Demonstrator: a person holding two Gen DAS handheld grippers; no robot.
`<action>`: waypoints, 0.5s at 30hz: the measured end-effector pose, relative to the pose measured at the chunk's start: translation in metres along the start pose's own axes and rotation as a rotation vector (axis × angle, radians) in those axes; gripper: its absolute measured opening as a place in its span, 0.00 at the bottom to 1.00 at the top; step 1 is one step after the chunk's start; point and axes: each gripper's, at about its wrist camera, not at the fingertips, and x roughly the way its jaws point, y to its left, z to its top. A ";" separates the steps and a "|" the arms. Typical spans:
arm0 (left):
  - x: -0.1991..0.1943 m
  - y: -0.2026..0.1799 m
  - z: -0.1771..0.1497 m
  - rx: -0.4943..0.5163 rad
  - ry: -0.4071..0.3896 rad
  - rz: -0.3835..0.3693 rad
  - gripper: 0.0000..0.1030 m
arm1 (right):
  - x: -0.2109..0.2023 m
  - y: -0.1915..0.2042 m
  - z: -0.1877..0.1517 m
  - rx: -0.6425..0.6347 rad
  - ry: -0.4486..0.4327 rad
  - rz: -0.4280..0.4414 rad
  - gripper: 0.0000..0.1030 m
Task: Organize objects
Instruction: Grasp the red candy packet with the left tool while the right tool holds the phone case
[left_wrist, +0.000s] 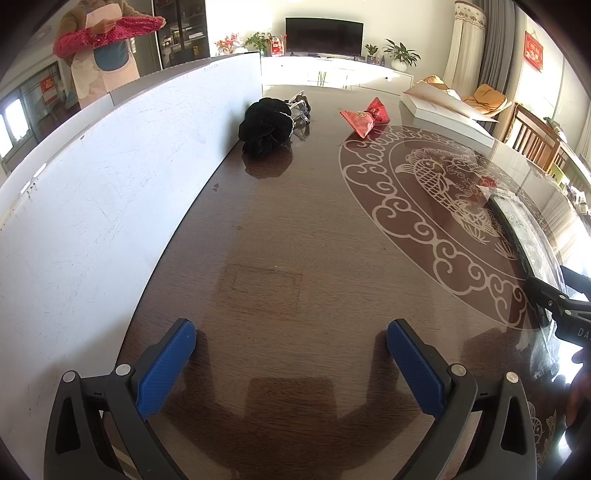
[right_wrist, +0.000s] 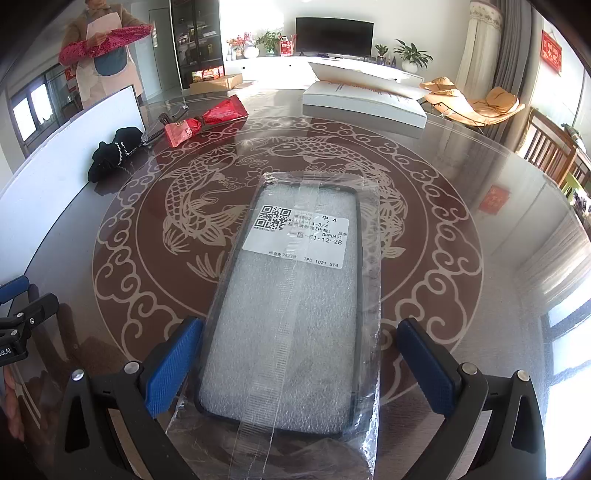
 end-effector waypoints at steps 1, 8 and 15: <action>0.000 0.000 0.000 0.000 0.000 0.000 1.00 | 0.000 0.000 0.000 0.000 0.000 0.000 1.00; -0.004 -0.002 0.003 0.015 0.024 -0.034 1.00 | 0.000 0.000 0.000 0.000 0.000 0.000 1.00; 0.008 -0.035 0.095 0.082 -0.027 -0.169 1.00 | 0.000 0.000 0.000 0.000 0.000 -0.001 1.00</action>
